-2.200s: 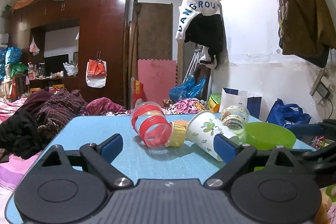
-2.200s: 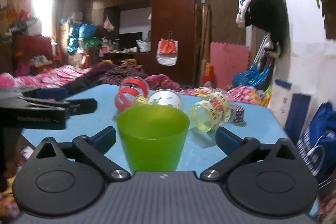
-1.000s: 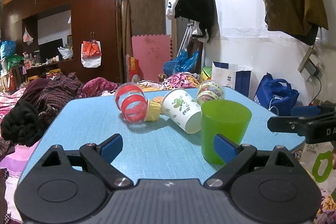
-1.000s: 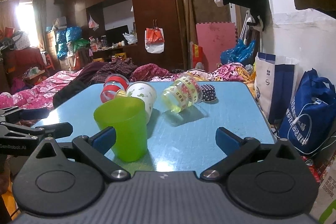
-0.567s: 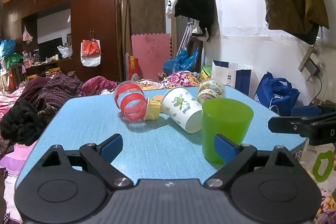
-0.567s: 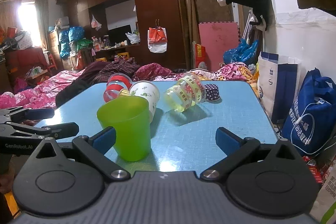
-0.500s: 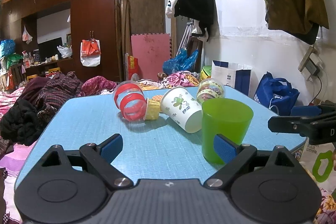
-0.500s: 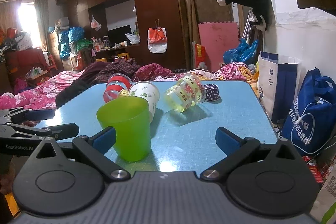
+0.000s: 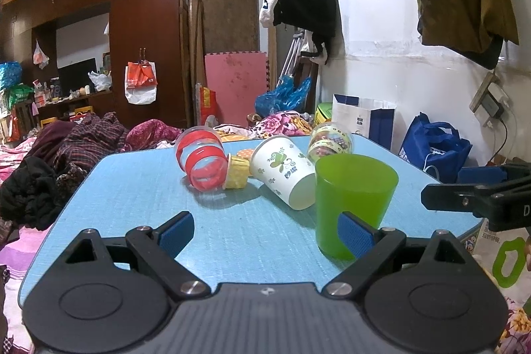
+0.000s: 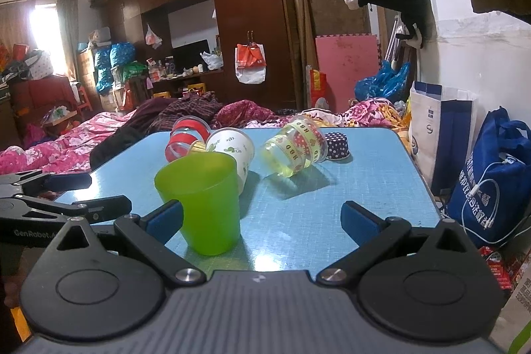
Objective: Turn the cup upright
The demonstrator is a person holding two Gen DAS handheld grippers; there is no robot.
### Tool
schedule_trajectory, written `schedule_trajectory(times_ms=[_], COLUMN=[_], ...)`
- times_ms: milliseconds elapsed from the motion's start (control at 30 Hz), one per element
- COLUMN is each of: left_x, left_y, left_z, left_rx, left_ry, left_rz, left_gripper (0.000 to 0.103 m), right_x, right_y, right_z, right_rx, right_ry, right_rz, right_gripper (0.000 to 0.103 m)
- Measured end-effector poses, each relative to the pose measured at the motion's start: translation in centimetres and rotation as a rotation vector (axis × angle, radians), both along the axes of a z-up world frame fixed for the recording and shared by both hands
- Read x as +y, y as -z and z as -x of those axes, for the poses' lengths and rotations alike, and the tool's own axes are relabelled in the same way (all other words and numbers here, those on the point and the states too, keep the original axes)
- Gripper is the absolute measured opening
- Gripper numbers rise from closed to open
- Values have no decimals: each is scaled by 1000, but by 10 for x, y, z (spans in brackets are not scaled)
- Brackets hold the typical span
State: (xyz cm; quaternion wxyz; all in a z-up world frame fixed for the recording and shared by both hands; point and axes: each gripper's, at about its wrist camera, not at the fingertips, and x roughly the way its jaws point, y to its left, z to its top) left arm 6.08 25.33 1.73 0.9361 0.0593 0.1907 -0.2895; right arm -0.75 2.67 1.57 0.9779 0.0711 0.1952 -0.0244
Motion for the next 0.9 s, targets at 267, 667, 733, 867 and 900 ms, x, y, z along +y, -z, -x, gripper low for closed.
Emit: schedule_trajectory(times_ms=[267, 667, 733, 867, 900], left_x=[-2, 1, 2, 3, 3], left_y=[1, -1, -2, -2, -2], left_z=[1, 1, 2, 1, 1], left_rx=[-2, -12, -18, -23, -22], left_ry=[3, -10, -10, -14, -19], left_rz=[-2, 15, 17, 20, 21], left_gripper=[95, 95, 95, 95, 95], right_x=[-2, -4, -4, -5, -5], right_y=[1, 2, 2, 2, 2], right_z=[-1, -1, -1, -1, -1], right_rx=[3, 4, 1, 1, 0], right_ry=[1, 1, 0, 0, -1], right_rz=[-5, -1, -1, -3, -1], right_gripper=[102, 102, 102, 102, 102])
